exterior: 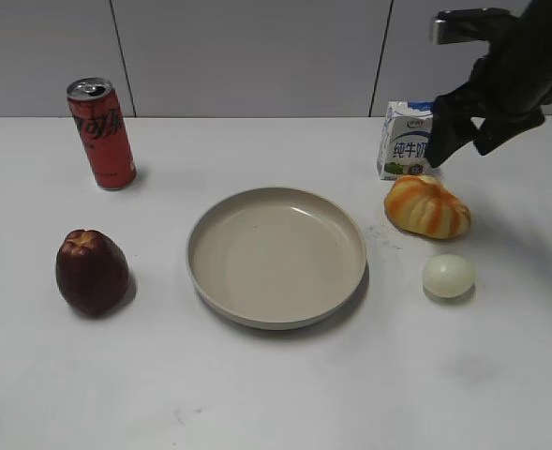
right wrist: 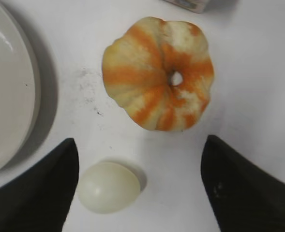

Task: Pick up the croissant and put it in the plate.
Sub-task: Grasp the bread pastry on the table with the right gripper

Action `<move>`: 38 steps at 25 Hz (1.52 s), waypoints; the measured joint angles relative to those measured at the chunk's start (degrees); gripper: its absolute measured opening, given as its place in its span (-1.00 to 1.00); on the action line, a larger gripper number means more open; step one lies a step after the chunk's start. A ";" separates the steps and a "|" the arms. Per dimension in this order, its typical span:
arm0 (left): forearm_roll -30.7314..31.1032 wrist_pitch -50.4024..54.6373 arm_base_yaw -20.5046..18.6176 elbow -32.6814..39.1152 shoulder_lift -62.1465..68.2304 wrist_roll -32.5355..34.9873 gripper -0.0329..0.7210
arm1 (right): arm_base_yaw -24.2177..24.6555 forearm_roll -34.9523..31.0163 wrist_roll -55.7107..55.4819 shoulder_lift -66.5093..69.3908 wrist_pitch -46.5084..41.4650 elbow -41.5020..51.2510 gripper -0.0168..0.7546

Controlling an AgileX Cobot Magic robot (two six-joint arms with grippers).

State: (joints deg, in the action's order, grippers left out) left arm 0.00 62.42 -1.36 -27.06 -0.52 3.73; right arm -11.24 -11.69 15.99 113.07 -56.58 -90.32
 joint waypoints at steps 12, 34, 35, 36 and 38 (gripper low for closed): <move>0.00 0.00 0.00 0.00 0.00 0.00 0.64 | -4.05 6.88 -0.77 14.79 -1.77 -9.67 0.63; 0.00 0.00 0.00 0.00 0.00 0.00 0.64 | -4.56 11.69 0.78 17.34 -3.30 -12.13 -0.43; 0.00 0.00 0.00 0.00 0.00 0.00 0.64 | -5.11 11.69 0.93 16.26 -3.61 -12.25 -0.43; 0.00 0.00 0.00 0.00 0.00 0.00 0.64 | -5.95 11.03 0.98 14.82 -4.09 -12.36 -0.43; 0.00 0.00 0.00 0.00 0.00 0.00 0.64 | -8.37 9.75 1.03 12.15 -4.73 -12.50 -0.43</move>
State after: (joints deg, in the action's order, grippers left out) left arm 0.00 62.42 -1.36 -27.06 -0.52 3.73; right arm -19.61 -1.94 17.02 125.22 -61.31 -102.82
